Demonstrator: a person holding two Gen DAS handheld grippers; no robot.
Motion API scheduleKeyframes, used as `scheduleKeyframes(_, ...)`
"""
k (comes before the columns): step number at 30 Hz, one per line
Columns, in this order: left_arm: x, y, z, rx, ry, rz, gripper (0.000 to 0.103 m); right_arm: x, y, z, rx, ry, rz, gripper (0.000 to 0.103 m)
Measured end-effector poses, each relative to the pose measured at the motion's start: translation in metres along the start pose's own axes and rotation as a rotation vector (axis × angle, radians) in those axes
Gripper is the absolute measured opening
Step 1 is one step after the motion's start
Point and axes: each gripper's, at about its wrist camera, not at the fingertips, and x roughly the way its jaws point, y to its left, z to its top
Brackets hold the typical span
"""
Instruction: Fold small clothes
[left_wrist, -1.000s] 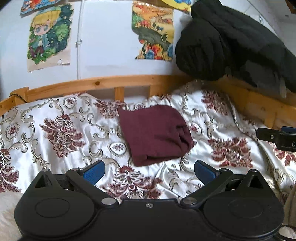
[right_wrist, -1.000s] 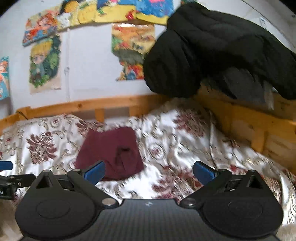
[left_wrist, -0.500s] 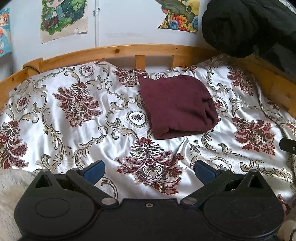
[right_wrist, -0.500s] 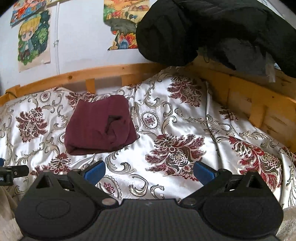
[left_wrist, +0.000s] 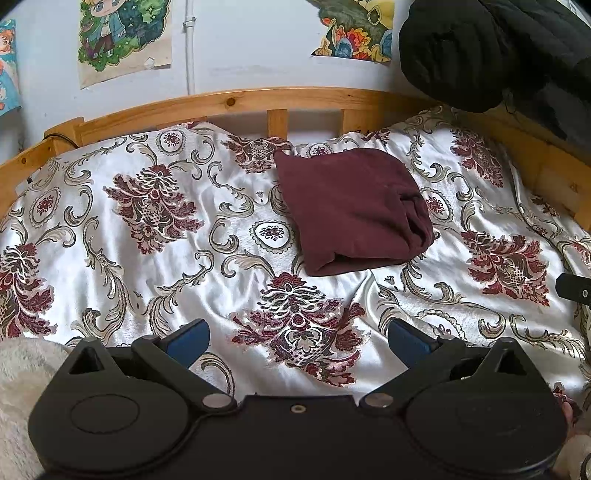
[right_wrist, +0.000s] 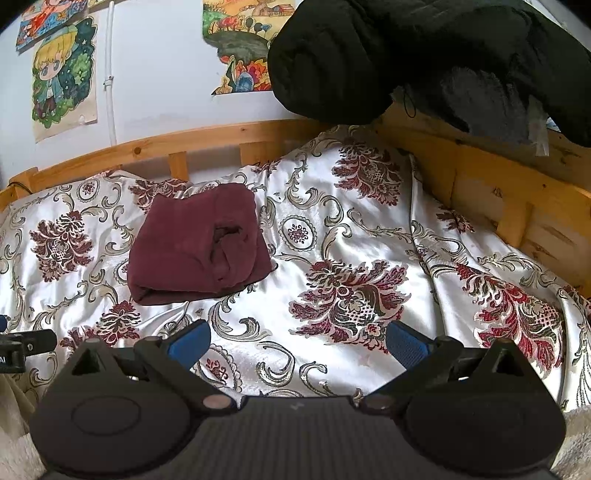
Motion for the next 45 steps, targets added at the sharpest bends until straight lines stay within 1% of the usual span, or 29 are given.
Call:
scheduleKeyframes(17, -0.0007, -0.0002, -0.0004, 0.004, 0.001, -0.001, 0.102, 0.0026, -0.0002, -0.0011, -0.001, 0.020, -0.002, 0.103)
scheduleKeyframes(45, -0.0007, -0.0008, -0.0018, 0.008, 0.003, -0.001, 0.102, 0.0043, -0.0019, -0.0052, 0.006, 0.030, -0.005, 0.103)
